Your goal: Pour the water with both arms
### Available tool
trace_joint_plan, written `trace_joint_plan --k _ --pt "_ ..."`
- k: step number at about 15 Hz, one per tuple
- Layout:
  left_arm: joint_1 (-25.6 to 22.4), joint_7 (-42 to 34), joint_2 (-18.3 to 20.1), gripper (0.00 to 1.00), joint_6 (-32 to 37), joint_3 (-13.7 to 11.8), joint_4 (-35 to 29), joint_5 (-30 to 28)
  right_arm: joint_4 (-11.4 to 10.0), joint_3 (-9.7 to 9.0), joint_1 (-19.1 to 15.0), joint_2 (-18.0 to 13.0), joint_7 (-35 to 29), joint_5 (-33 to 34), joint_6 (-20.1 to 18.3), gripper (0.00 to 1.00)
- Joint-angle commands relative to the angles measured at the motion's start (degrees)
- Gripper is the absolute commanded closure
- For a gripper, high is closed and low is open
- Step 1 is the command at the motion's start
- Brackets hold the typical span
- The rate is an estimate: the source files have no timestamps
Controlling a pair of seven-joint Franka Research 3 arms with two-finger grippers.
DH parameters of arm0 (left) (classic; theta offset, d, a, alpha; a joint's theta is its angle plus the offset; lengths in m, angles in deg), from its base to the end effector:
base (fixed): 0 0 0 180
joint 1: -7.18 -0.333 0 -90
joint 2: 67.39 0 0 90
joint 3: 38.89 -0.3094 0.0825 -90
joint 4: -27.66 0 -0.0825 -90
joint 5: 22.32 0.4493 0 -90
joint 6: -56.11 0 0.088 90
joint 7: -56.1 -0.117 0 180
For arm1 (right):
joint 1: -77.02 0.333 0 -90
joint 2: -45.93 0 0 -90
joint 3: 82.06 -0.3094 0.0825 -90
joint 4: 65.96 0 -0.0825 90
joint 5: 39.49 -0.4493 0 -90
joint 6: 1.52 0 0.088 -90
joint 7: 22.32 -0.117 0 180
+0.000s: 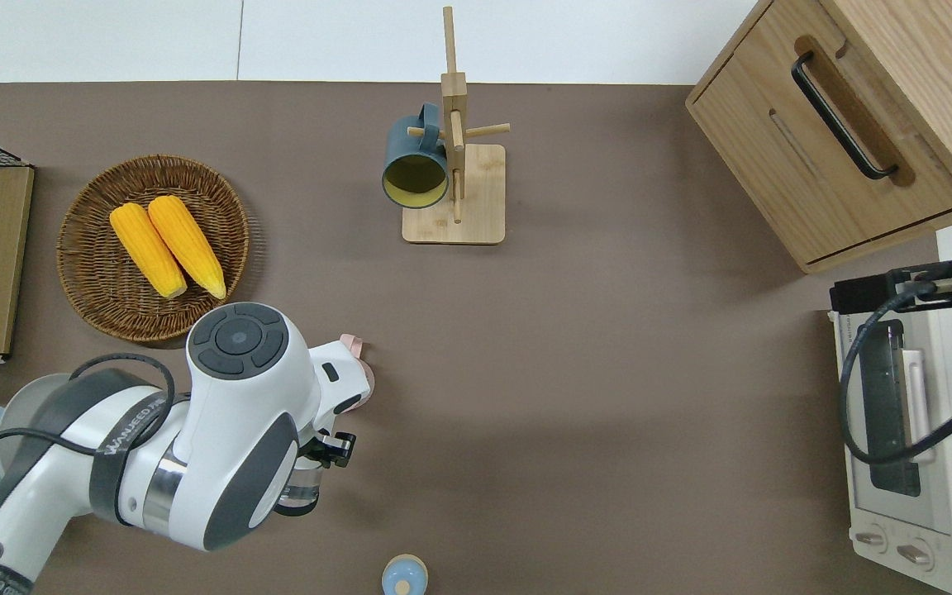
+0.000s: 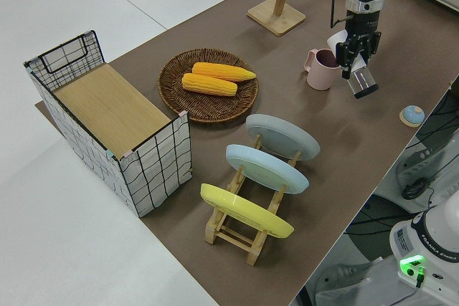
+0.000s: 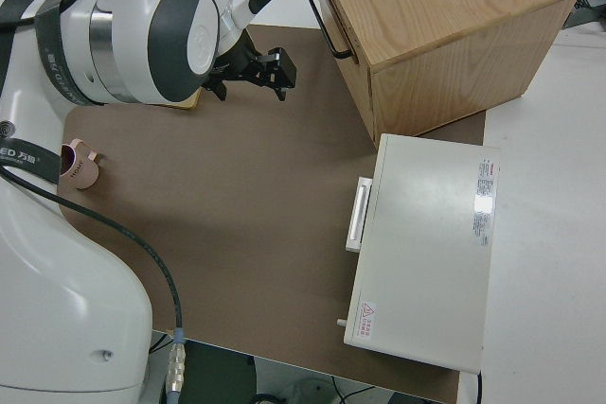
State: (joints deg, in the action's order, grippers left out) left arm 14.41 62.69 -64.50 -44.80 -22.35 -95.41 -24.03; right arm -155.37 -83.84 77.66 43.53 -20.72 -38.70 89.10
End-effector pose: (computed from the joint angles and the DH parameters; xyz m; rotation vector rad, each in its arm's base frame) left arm 0.4941 -0.2209 0.3510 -2.9941 0.4317 0.5041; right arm 0.6086 0.0245 0.6402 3.1235 0.1092 0.0986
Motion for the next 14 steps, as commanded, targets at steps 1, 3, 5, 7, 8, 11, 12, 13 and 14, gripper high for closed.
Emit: trace_joint_plan --k 1,3,5,7,8,11,12,13,14 --pt "0.6 0.8 8.6 1.0 -6.8 -0.3 -8.0 -2.6 0.6 0.12 0.0 0.3 1.2 -0.9 -0.2 0.009" --pt "0.6 0.7 11.3 1.0 -9.7 -0.3 -11.1 -3.6 0.6 0.12 0.0 0.3 1.2 -0.9 -0.2 0.009" --pt "0.6 0.8 12.7 1.0 -12.0 -0.3 -13.3 -3.8 0.6 0.12 0.0 0.3 1.2 -0.9 -0.2 0.009" --pt "0.3 0.8 12.7 1.0 -13.1 -0.4 -13.6 -4.2 0.6 0.12 0.0 0.3 1.2 -0.9 -0.2 0.009" --pt "0.2 0.9 12.8 1.0 -14.0 -0.6 -13.6 -4.4 0.6 0.12 0.0 0.3 1.2 -0.9 -0.2 0.009" --pt "-0.2 3.1 14.2 1.0 -18.2 -1.2 -13.6 -4.4 0.6 0.12 0.0 0.3 1.2 -0.9 -0.2 0.009" --pt "-0.3 4.6 14.3 1.0 -20.8 -1.2 -13.6 -3.7 0.6 0.12 0.0 0.3 1.2 -0.9 -0.2 0.009" --pt "-0.5 5.4 14.3 1.0 -22.9 -1.2 -13.6 -2.9 0.6 0.12 0.0 0.3 1.2 -0.9 -0.2 0.009" --pt "-1.6 6.5 14.4 1.0 -24.5 -1.2 -13.5 -0.6 0.6 0.12 0.0 0.3 1.2 -0.9 -0.2 0.009"
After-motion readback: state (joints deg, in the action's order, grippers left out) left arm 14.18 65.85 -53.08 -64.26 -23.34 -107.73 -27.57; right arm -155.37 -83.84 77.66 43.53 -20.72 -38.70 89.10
